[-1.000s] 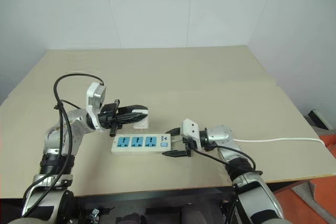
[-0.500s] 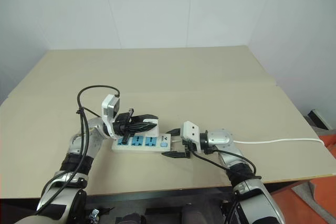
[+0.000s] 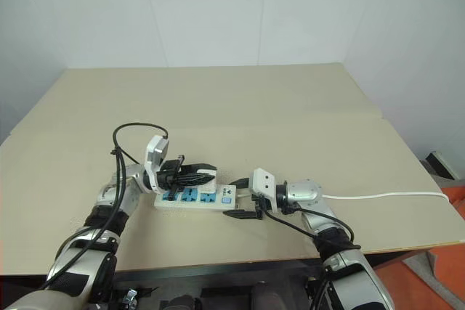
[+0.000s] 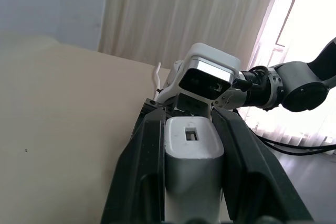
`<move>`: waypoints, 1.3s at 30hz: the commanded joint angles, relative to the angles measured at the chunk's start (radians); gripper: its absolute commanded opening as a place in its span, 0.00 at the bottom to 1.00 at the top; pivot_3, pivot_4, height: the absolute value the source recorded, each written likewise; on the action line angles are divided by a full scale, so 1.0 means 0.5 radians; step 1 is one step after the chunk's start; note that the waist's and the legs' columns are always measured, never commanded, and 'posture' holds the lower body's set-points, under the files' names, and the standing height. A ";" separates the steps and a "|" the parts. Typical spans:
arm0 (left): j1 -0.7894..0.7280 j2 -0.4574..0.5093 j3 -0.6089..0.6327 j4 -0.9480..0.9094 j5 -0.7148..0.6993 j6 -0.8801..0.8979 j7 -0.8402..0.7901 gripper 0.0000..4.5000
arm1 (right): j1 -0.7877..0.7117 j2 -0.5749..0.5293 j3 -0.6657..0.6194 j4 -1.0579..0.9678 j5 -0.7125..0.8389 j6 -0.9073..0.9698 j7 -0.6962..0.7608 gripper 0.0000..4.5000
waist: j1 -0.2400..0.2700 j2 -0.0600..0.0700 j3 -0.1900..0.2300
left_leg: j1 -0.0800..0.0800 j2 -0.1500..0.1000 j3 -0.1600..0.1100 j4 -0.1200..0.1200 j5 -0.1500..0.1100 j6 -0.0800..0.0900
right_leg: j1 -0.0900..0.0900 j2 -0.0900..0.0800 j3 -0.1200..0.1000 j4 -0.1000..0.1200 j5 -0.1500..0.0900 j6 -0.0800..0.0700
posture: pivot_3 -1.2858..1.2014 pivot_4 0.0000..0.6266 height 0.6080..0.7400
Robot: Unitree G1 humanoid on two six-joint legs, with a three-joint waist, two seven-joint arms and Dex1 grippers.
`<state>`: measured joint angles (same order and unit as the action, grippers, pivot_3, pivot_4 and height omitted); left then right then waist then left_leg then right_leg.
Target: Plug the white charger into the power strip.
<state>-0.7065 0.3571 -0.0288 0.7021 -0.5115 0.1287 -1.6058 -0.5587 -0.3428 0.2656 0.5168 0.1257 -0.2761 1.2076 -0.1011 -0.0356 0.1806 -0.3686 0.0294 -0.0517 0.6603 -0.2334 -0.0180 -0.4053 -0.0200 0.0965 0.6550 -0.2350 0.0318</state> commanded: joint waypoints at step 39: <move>0.088 0.182 -0.325 -0.073 -0.130 -0.234 -0.017 0.23 | 0.043 0.063 0.047 0.027 -0.114 -0.056 -0.100 0.77 | -0.011 0.000 -0.004 | 0.002 0.001 0.001 -0.002 0.000 0.000 | 0.000 0.001 0.001 -0.001 -0.006 0.009 | 0.52 0.24 1.00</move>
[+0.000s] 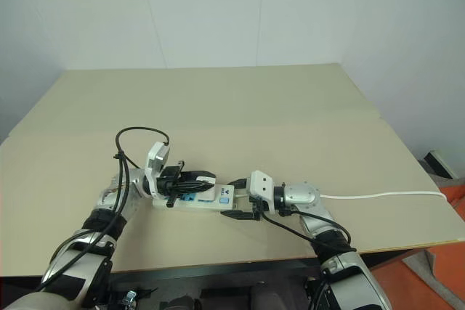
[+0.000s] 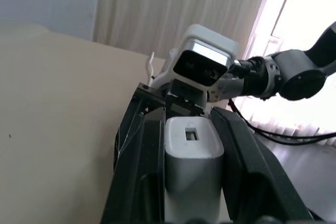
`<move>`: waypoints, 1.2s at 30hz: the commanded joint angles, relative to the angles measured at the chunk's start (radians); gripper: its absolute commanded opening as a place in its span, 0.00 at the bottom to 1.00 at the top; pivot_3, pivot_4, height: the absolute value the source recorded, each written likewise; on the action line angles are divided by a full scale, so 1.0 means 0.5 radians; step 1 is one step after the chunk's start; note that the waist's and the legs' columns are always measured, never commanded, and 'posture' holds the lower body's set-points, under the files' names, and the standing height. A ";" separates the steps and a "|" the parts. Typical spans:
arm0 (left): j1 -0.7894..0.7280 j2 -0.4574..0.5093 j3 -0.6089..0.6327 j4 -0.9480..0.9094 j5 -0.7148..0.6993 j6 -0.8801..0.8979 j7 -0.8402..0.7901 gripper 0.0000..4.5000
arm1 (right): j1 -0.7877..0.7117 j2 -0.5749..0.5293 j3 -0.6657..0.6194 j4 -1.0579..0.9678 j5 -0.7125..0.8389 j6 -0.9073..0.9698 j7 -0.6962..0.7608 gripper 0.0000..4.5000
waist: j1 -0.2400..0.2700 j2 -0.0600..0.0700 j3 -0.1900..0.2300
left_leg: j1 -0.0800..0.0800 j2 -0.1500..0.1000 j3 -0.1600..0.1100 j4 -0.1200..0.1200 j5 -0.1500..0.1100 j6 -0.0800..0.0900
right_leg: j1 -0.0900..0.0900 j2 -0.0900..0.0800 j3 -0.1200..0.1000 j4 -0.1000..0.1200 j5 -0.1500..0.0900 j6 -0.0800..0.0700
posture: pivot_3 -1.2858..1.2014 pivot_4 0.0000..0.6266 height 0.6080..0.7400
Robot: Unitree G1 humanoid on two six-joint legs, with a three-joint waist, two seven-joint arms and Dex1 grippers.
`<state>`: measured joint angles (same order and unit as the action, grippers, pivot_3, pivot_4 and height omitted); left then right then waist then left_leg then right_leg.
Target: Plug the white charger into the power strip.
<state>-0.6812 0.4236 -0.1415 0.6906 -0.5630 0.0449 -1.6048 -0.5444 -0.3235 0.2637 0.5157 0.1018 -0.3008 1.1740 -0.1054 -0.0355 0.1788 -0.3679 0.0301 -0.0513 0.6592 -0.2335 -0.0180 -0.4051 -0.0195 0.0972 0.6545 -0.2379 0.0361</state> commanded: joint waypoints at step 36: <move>0.154 0.204 -0.245 0.346 0.048 -0.665 -0.019 0.23 | 0.046 -0.013 0.065 -0.040 -0.048 -0.077 0.006 0.77 | -0.007 0.007 -0.016 | 0.001 0.001 0.000 -0.002 -0.003 0.004 | 0.004 0.001 0.000 -0.009 -0.001 -0.002 | 0.52 0.24 1.00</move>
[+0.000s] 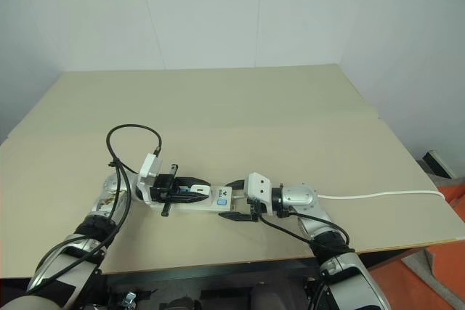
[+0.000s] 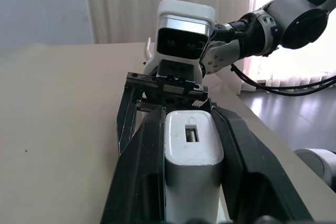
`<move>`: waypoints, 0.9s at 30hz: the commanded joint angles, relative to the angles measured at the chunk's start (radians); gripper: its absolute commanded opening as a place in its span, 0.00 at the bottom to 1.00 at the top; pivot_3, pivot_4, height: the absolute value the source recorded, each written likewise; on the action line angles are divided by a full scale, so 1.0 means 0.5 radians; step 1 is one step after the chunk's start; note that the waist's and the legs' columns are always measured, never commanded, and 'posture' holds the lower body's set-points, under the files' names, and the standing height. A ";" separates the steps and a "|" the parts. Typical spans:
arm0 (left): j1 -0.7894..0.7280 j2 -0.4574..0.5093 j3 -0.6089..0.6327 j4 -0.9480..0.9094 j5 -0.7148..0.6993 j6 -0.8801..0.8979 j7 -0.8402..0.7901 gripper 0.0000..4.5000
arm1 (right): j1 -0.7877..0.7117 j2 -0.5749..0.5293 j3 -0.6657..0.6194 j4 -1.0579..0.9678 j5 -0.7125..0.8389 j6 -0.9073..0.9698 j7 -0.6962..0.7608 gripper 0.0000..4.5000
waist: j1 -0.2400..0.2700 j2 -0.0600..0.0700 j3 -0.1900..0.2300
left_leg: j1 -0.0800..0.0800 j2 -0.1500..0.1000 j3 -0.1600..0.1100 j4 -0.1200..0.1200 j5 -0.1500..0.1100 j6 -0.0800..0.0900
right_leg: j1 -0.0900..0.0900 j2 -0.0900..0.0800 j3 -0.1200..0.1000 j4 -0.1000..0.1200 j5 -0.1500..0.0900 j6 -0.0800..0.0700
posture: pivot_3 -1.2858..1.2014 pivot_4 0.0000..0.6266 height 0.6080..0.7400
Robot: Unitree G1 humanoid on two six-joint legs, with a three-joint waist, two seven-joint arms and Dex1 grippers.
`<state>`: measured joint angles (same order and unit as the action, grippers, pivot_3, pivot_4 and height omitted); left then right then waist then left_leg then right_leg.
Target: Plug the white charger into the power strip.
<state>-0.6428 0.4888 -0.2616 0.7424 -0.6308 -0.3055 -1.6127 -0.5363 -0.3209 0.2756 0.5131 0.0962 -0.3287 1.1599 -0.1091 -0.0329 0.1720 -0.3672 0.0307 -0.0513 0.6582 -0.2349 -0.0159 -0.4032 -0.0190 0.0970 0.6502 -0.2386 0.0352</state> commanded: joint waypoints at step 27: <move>0.072 0.163 0.006 -0.061 0.056 0.371 -0.003 0.99 | 0.046 -0.040 0.075 -0.030 -0.063 -0.062 -0.002 0.77 | 0.016 0.027 -0.023 | -0.001 0.003 0.001 0.000 -0.002 0.003 | -0.001 0.005 0.002 -0.004 -0.001 0.000 | 0.52 0.24 1.00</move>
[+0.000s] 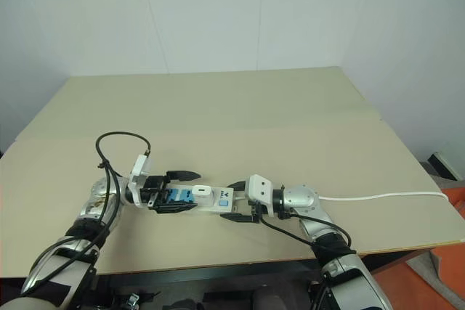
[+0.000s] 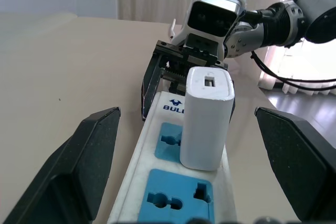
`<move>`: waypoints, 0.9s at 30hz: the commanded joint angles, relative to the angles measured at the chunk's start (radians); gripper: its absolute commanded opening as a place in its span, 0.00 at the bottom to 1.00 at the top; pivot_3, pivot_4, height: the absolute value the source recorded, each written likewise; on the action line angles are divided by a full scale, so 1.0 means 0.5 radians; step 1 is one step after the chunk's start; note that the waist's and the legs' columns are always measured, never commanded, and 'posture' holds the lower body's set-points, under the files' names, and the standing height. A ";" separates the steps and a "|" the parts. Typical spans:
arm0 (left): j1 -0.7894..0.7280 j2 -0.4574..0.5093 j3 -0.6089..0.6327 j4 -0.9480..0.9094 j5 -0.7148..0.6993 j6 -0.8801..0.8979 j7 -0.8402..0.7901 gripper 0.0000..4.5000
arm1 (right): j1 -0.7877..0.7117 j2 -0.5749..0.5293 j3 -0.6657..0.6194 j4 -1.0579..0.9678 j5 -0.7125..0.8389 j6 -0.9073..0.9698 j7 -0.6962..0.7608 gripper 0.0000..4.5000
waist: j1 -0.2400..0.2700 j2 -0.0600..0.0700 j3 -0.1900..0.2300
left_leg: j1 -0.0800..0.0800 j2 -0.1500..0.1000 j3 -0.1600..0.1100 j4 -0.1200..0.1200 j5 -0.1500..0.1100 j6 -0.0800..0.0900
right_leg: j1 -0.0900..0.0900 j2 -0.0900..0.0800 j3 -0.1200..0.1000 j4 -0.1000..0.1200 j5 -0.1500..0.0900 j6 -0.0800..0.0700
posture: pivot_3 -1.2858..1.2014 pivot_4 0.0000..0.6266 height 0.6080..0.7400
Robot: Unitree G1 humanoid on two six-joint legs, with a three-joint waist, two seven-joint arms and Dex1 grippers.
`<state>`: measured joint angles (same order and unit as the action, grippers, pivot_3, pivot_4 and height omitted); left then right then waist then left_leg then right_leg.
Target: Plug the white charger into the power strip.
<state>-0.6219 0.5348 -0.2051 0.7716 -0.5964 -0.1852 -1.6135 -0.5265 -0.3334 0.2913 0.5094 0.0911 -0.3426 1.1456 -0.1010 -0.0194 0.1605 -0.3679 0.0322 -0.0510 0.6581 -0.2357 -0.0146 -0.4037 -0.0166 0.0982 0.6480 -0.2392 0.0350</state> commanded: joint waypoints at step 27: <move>-0.009 0.355 0.453 -1.016 0.152 0.714 0.274 1.00 | -0.068 -0.289 -0.146 -0.088 0.177 0.291 0.350 0.99 | 0.065 -0.012 0.025 | -0.038 0.001 0.000 0.004 0.000 0.000 | -0.037 -0.001 -0.002 0.001 0.003 -0.003 | 0.52 0.24 1.00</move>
<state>-0.6243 0.7117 -0.0166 0.3014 -0.5092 0.1833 -1.4870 -0.5683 -0.4631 0.2540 0.5046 0.1643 -0.1759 1.3225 -0.0687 -0.0255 0.1729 -0.3872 0.0325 -0.0509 0.6598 -0.2357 -0.0147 -0.4222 -0.0170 0.0972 0.6482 -0.2378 0.0332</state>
